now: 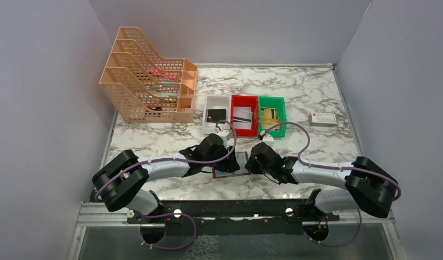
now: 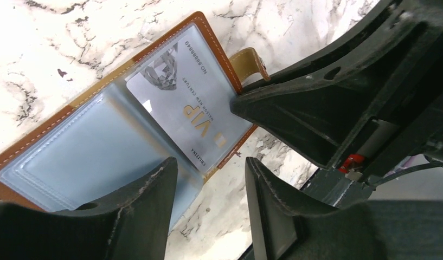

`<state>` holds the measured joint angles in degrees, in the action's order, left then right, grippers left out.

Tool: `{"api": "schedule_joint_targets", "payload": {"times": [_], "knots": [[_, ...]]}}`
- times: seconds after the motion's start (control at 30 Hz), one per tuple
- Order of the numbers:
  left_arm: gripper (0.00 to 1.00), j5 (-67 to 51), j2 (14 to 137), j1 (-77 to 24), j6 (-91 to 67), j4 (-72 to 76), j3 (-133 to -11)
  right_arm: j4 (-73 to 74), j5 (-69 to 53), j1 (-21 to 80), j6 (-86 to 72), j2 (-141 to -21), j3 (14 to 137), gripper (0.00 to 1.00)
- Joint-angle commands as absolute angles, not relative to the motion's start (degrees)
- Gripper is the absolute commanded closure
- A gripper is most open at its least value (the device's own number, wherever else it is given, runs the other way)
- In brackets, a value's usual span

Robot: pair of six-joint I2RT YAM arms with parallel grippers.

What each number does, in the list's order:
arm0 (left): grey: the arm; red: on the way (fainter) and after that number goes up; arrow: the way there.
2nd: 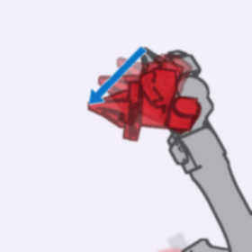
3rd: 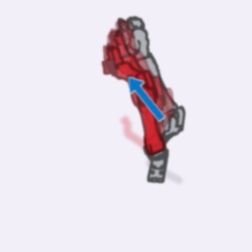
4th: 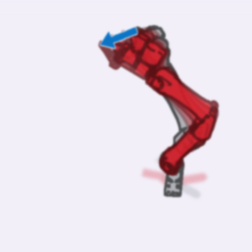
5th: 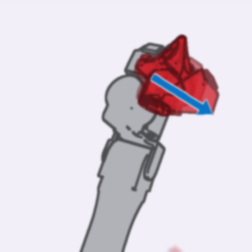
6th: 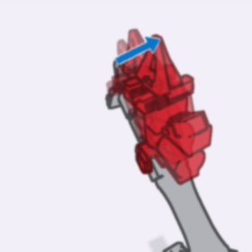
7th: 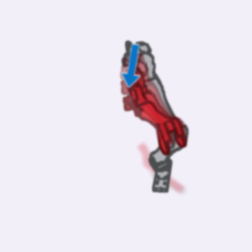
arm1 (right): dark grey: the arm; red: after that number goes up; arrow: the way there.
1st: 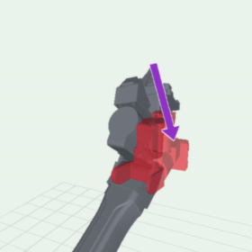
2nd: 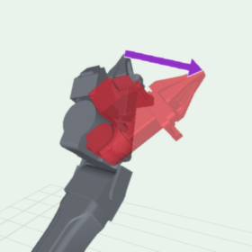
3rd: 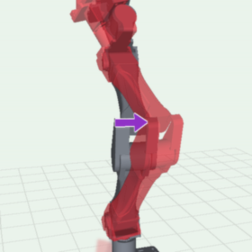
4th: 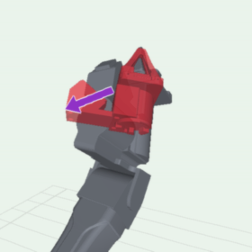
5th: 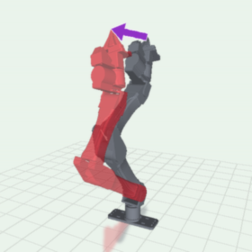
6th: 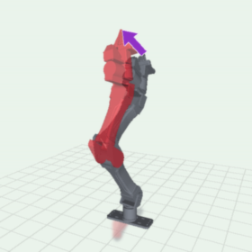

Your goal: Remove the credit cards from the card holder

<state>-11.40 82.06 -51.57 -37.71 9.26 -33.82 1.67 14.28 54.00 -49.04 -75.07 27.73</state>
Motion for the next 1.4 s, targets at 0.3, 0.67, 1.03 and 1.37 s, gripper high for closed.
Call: {"api": "schedule_joint_targets", "payload": {"times": [0.3,0.67,1.03,1.37], "knots": [[0.52,-0.71,84.07,-52.45,-44.41,11.76,-27.19,-2.64,7.56,54.31,-52.47,-75.04,21.06,0.82],[0.57,0.91,86.89,-52.47,-51.46,17.86,-21.80,-4.33,5.78,54.24,-53.00,-75.58,20.13,0.82],[0.53,3.50,88.54,-52.48,-53.33,18.09,-20.51,-6.57,4.57,54.25,-53.23,-77.62,19.74,0.91],[0.82,-0.18,88.18,-52.47,-52.38,22.49,-20.90,-7.86,4.15,54.24,-53.61,-79.95,19.78,0.93]]}}
